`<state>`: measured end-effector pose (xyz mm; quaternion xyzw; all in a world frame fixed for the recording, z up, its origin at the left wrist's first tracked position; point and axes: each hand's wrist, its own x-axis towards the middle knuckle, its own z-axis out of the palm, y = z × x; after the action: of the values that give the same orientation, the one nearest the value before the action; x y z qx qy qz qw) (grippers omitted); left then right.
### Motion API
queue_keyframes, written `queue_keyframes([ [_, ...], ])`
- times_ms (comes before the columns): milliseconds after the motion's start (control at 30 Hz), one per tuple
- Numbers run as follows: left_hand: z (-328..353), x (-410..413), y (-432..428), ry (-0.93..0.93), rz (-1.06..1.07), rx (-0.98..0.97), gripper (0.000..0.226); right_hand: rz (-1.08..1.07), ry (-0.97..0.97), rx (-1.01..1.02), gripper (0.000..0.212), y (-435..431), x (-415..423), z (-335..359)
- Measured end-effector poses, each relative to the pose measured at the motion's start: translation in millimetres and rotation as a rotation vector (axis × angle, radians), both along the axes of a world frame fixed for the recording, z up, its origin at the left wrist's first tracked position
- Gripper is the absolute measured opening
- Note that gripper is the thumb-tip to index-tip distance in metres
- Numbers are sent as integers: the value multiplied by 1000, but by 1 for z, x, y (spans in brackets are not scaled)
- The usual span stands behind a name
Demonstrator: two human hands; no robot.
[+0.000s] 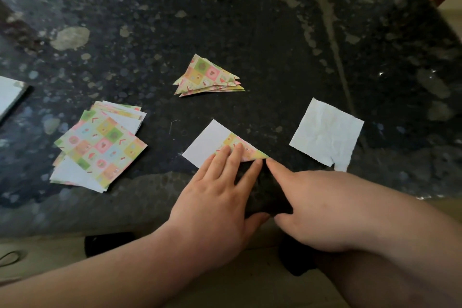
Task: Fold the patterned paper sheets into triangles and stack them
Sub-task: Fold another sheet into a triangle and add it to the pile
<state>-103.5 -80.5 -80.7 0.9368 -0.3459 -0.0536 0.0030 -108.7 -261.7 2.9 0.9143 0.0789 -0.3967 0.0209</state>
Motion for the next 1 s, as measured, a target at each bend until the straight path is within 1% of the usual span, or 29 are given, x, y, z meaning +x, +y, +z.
queue_keyframes([
  [200,-1,1,-3,21,11,22,86,1,11,3,88,2,-3,-1],
  [500,1,1,-5,24,12,21,86,-60,25,-24,93,0,-1,-3],
  [800,1,1,-5,20,14,29,87,-67,16,11,91,0,1,0],
  [867,1,2,-5,17,16,26,87,-128,27,30,80,-4,7,1],
  [900,1,2,-6,20,18,25,87,-203,27,74,69,-8,12,1],
  [967,1,3,-7,24,25,30,87,-433,22,241,50,-18,27,-3],
  [1000,2,3,-7,26,26,34,88,-539,22,331,47,-22,33,-5],
])
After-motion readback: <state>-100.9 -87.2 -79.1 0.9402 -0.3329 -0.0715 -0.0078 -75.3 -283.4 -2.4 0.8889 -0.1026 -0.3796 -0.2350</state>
